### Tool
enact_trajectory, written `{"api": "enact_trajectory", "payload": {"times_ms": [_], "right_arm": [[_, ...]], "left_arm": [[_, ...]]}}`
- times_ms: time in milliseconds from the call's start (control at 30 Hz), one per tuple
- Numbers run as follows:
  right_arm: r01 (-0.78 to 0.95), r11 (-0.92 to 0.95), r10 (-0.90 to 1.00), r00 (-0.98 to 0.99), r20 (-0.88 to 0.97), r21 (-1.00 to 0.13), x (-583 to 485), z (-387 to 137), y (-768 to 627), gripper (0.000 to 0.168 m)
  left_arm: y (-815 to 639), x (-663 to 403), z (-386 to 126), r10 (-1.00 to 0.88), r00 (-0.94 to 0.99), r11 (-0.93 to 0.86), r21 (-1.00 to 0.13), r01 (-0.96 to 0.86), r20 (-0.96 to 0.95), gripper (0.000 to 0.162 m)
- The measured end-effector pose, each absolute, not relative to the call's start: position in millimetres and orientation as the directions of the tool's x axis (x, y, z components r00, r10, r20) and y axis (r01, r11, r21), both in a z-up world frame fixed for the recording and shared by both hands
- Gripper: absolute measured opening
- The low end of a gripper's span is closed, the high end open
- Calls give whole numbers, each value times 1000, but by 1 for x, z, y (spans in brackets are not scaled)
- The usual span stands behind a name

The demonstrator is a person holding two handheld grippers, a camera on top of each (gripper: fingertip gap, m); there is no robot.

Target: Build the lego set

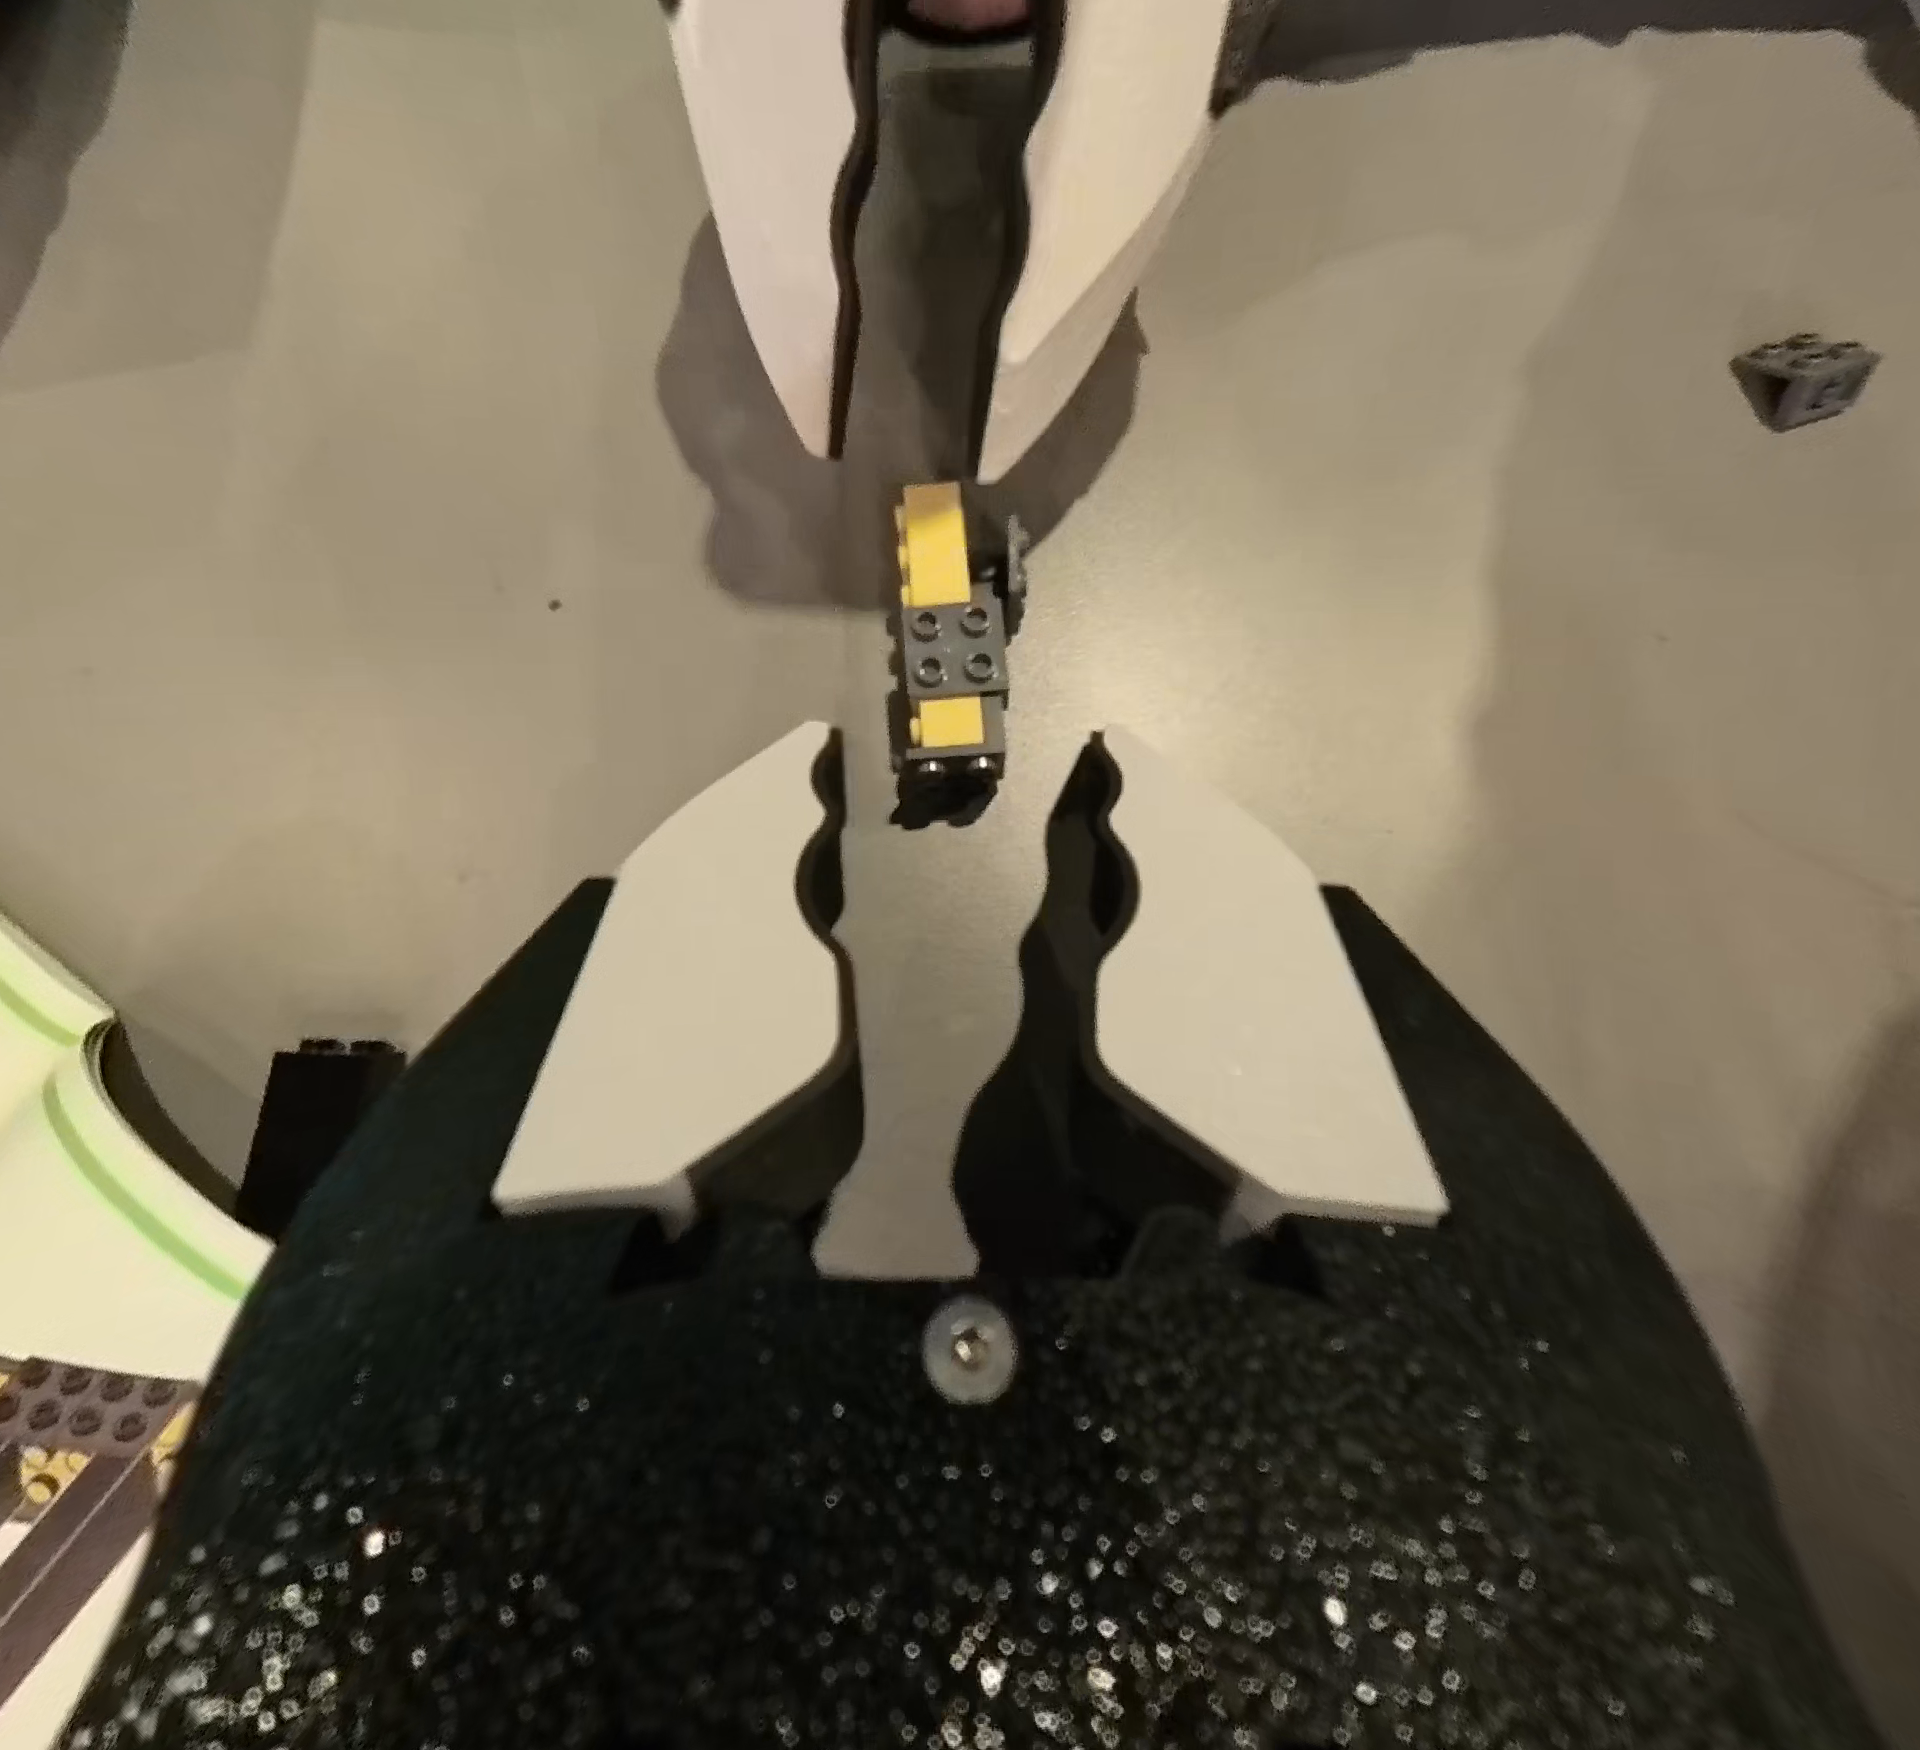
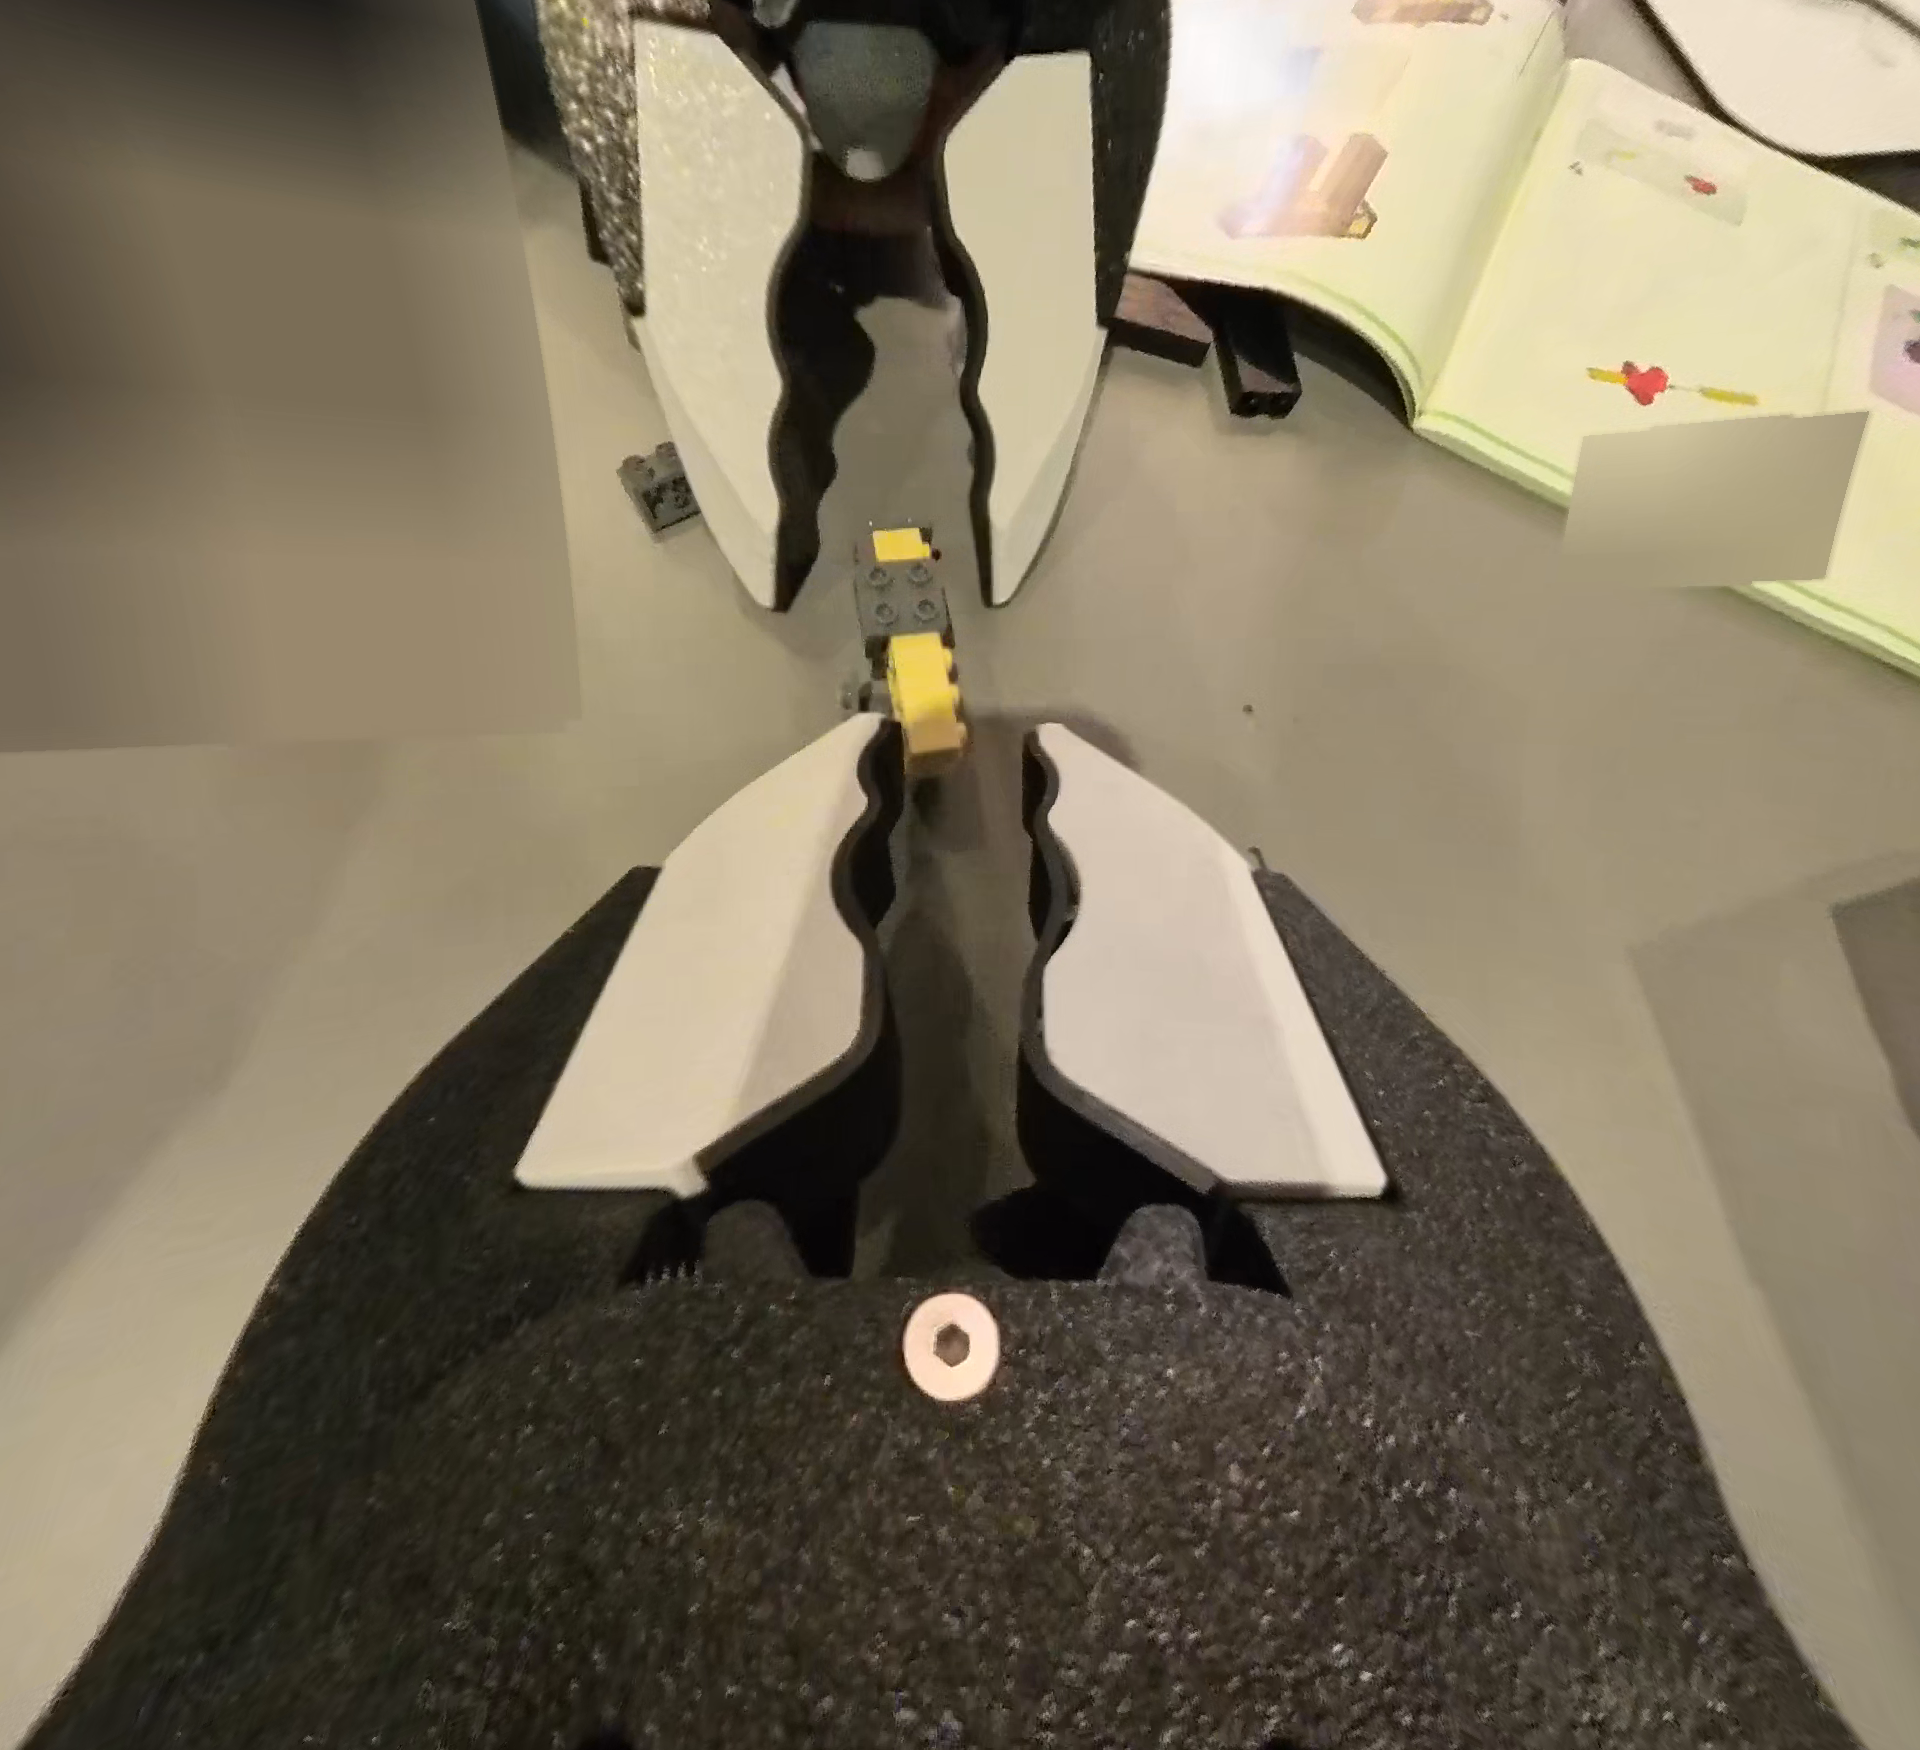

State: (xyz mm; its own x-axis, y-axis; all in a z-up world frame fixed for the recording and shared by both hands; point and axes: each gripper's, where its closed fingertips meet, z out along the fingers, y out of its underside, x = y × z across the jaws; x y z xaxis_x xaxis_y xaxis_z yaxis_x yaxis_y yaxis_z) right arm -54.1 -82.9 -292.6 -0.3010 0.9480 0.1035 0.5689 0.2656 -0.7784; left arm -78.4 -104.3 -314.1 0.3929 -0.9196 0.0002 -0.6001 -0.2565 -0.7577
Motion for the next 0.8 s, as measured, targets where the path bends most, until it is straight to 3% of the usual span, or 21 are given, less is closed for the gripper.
{"api": "enact_trajectory", "payload": {"times_ms": [567, 800], "right_arm": [[559, 279, 923, -380, 58, -781, -62, -304, -86, 12], [561, 314, 919, -382, 98, -766, -64, -307, -88, 12]], "left_arm": [[-101, -78, -312, -916, 401, -241, -767, -594, -22, 47], [-95, -76, -304, -901, 422, -182, -797, -575, -98, 41]]}}
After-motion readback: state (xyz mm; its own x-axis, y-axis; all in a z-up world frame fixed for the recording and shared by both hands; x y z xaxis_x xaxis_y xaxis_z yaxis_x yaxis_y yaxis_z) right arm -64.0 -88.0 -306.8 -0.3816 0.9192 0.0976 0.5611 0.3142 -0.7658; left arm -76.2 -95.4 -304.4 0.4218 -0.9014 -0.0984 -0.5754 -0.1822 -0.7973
